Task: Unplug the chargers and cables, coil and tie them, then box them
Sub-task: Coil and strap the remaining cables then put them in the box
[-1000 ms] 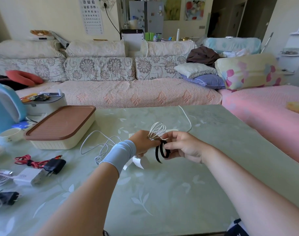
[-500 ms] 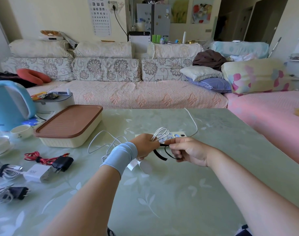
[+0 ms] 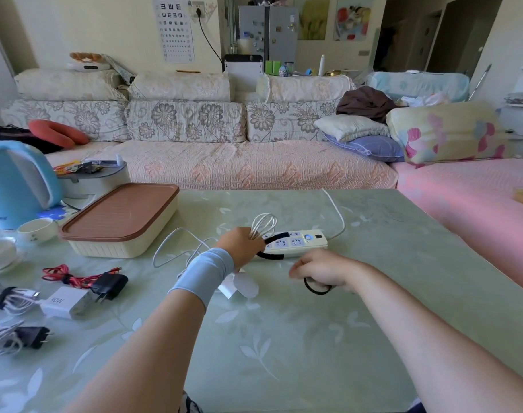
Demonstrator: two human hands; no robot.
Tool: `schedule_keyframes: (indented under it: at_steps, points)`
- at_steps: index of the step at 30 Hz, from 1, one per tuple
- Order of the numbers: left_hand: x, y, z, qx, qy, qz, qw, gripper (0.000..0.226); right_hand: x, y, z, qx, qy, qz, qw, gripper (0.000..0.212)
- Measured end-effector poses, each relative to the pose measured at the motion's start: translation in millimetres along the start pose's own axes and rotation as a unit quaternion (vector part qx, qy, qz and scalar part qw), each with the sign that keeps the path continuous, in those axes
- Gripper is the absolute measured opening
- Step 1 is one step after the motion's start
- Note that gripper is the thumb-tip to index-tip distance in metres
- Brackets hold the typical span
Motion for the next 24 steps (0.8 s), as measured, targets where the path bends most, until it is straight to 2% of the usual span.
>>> schedule_keyframes:
  at_steps: [3, 6, 10, 15, 20, 22, 24]
  points:
    - [-4.1, 11.2, 0.4, 0.020, 0.010, -0.037, 0.999, 0.020, 6.9, -0.5, 1.7, 0.015, -0.012, -0.187, 0.982, 0.007]
    - [-7.5, 18.9, -4.5, 0.019, 0.005, -0.072, 0.997, 0.027, 10.9, -0.7, 1.2, 0.014, -0.037, -0.239, 0.970, 0.005]
    - [0.0, 19.3, -7.7, 0.015, -0.019, -0.051, 0.998, 0.031, 5.1, -0.6, -4.0, -0.005, -0.052, -0.225, 0.973, 0.006]
    - [9.5, 11.2, -8.0, 0.027, -0.039, 0.029, 0.998, 0.035, -8.3, -0.1, -12.6, -0.064, -0.047, -0.058, 0.995, 0.012]
    - [13.9, 10.9, -7.3, 0.018, -0.050, 0.111, 0.992, 0.039, -9.8, 2.7, -16.9, -0.030, -0.036, -0.157, 0.987, 0.028]
    - [12.2, 11.4, -6.0, 0.017, -0.047, 0.124, 0.991, 0.038, -9.0, 2.6, -17.2, -0.031, -0.038, -0.142, 0.989, 0.020]
    - [11.3, 12.4, -6.4, 0.017, -0.044, 0.131, 0.990, 0.038, -10.4, 2.3, -18.1, -0.054, -0.034, -0.076, 0.995, 0.017]
Point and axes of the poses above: each hand's wrist, its own z-axis away from the middle knuckle, its own y-axis out of the palm, x = y × z, the point moved 3 cm from there along -z, towards the middle knuckle, and after that the axes turned 2 degrees about -z, right-handed, at the moved point
